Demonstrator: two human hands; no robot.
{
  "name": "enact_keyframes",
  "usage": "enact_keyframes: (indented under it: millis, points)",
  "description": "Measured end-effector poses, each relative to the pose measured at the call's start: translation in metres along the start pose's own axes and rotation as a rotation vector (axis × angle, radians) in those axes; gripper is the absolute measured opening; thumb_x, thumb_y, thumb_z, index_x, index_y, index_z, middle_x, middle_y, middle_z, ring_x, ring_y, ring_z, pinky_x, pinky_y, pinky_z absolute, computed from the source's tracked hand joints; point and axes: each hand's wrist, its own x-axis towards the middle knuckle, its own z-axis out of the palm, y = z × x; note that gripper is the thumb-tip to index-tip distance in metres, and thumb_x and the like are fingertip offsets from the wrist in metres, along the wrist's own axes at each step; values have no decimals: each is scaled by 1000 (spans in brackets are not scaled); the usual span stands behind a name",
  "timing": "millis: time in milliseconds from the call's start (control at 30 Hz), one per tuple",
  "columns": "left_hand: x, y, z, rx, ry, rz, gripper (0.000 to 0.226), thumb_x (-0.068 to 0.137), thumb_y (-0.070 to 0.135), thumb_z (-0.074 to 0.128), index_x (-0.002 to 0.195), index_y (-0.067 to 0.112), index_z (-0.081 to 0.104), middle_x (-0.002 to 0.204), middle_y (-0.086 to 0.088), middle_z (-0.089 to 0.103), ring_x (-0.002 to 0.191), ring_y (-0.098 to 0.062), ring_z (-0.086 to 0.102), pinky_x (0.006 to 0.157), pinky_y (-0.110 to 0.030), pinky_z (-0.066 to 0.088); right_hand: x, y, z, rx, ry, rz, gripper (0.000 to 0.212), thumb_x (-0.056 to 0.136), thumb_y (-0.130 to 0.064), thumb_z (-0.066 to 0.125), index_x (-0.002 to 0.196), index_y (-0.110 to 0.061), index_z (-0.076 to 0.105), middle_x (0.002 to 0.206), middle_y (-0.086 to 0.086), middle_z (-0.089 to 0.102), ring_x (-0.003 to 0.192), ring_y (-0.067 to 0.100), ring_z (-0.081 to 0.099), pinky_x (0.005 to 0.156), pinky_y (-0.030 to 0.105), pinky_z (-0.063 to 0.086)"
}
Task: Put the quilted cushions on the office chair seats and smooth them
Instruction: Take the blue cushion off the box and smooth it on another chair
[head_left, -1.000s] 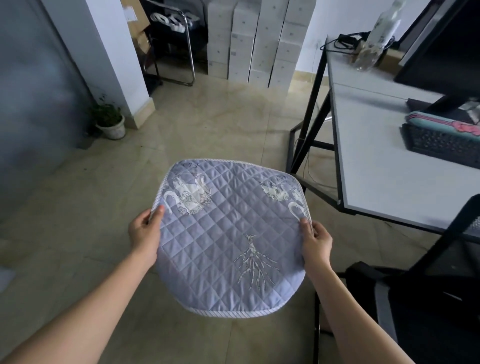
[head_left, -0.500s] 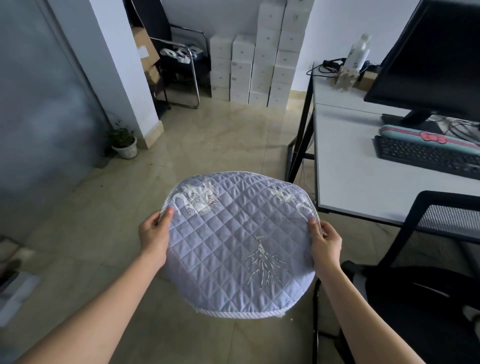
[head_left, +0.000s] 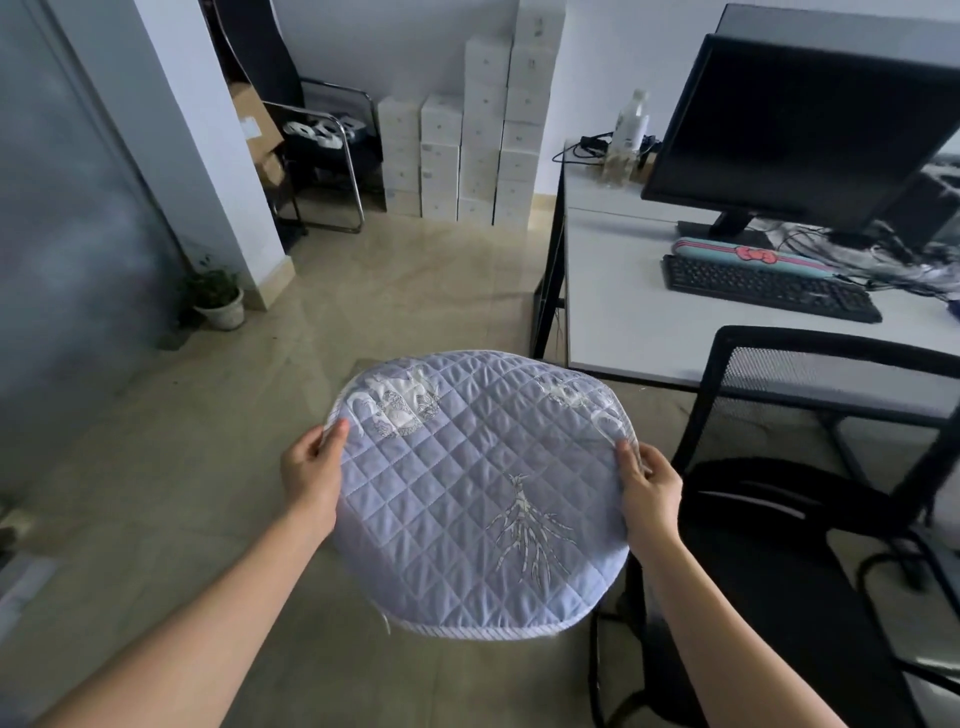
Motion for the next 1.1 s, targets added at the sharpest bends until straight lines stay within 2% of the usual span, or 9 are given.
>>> enact_keyframes:
  millis: [133,233,367,467,600,733,800,967,1100]
  points:
    - [-45,7,5,-13,-18,-13,20,87,24,62,83,4,61,71,1,54,71,-8,45,60,-15,41,-28,-2,-45,9,44,-5,18,90,-30,59,81,-16,65,72,3,62,72,17,59,60,23,53]
    - [-79,12,19,-27,-37,-23,17,88,23,62,76,10,59,69,3,53,66,-4,45,53,-7,41,-43,-5,-77,27,75,0,18,90,-29,59,82,-14,65,72,4,62,69,18,59,66,30,54]
    - [-111,7,38,-3,-53,-82,18,82,33,67,73,18,64,77,0,61,78,-15,55,77,-31,48,-54,-9,-125,33,109,-4,21,91,-28,58,84,-10,64,69,1,62,63,13,58,57,21,53]
    - [-142,5,57,-14,-107,-120,19,85,30,65,67,23,61,75,1,60,78,-17,55,79,-37,46,-58,-8,-164,34,137,8,19,90,-30,59,80,-15,65,75,4,65,66,14,61,63,25,55]
    - [-186,0,91,-24,-133,-129,15,86,28,64,83,13,67,79,3,63,78,-15,58,77,-31,51,-57,-2,-219,15,180,-4,19,90,-30,59,81,-15,65,77,7,66,65,12,62,64,27,55]
    - [-230,-9,130,-48,-142,-124,34,86,23,63,111,0,63,100,-8,65,87,-15,59,70,-21,48,-47,5,-274,-20,229,-25,20,92,-21,57,87,-3,64,62,-1,59,44,-6,53,46,8,44]
    - [-253,-17,155,-49,-140,-134,34,86,22,63,112,0,63,103,-9,64,89,-17,59,74,-25,47,-36,11,-307,-32,234,-27,22,92,-20,57,86,0,63,56,-5,58,44,-4,50,45,8,42]
    - [-305,-43,211,-22,-120,-164,32,86,22,64,109,0,64,90,-4,65,80,-13,58,76,-27,49,-3,28,-381,-67,220,-14,28,91,-25,58,84,2,61,71,12,54,66,19,46,56,23,41]
    - [-340,-71,249,-1,-102,-162,33,85,24,64,108,1,66,101,-7,65,90,-17,58,83,-26,46,24,43,-431,-82,198,0,28,90,-26,59,85,2,63,72,11,55,62,13,46,49,14,40]
